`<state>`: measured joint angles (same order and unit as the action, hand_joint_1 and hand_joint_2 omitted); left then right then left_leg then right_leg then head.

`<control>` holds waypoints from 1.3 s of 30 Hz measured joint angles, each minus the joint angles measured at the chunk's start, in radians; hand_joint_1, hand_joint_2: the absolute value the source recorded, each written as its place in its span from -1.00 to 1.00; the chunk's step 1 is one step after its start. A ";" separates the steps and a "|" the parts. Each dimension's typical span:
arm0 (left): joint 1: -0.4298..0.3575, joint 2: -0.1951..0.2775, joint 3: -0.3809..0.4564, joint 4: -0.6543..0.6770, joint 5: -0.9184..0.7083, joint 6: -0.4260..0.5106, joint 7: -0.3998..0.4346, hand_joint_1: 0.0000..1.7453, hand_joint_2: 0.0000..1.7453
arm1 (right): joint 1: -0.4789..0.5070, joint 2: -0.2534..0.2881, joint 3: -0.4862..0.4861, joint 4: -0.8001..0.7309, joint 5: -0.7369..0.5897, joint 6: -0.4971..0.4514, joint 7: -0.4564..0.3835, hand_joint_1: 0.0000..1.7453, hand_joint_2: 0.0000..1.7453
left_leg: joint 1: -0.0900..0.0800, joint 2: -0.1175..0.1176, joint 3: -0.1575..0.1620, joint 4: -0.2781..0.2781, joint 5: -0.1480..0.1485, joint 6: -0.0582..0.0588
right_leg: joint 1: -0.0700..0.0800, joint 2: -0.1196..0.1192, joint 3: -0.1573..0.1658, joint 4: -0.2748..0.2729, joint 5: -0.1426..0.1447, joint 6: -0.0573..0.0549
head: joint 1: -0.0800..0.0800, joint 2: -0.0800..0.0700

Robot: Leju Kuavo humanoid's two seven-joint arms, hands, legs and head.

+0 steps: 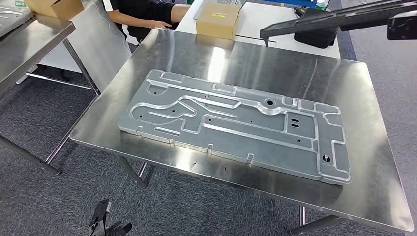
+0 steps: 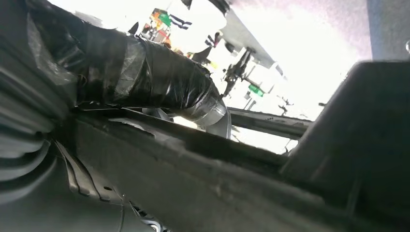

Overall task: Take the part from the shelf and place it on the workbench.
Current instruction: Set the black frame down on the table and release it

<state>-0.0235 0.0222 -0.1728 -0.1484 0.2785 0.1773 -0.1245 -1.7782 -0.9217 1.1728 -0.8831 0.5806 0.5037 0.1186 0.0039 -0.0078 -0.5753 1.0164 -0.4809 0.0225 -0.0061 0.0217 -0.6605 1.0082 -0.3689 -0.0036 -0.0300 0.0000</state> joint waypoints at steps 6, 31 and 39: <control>0.002 0.001 0.000 0.000 0.004 -0.001 -0.001 -1.00 1.00 | -0.013 -0.020 0.010 -0.010 -0.004 0.002 0.000 1.00 1.00 | -0.003 0.010 0.004 -0.019 0.036 0.038 | -0.008 -0.008 -0.051 0.117 -0.082 0.030 | 0.001 0.000; 0.000 0.002 0.001 0.000 0.004 0.018 -0.002 -1.00 1.00 | 0.165 -0.040 0.018 -0.007 -0.112 -0.210 0.020 1.00 1.00 | 0.000 0.010 -0.035 0.023 0.036 0.004 | 0.001 -0.005 0.053 0.010 -0.062 0.002 | 0.000 0.000; -0.005 0.002 0.001 0.000 0.015 0.055 -0.001 -1.00 1.00 | 0.441 0.019 -0.080 0.130 -0.085 -0.390 -0.027 1.00 1.00 | 0.000 0.005 -0.028 -0.009 0.053 0.040 | -0.005 -0.016 -0.040 0.202 -0.167 0.039 | 0.001 0.000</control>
<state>-0.0285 0.0244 -0.1717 -0.1488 0.2931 0.2325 -0.1251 -1.3374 -0.9026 1.0930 -0.7531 0.4952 0.1135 0.0920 0.0042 -0.0027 -0.6033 1.0069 -0.4275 0.0629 -0.0113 0.0058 -0.7010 1.2103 -0.5359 0.0353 -0.0286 0.0000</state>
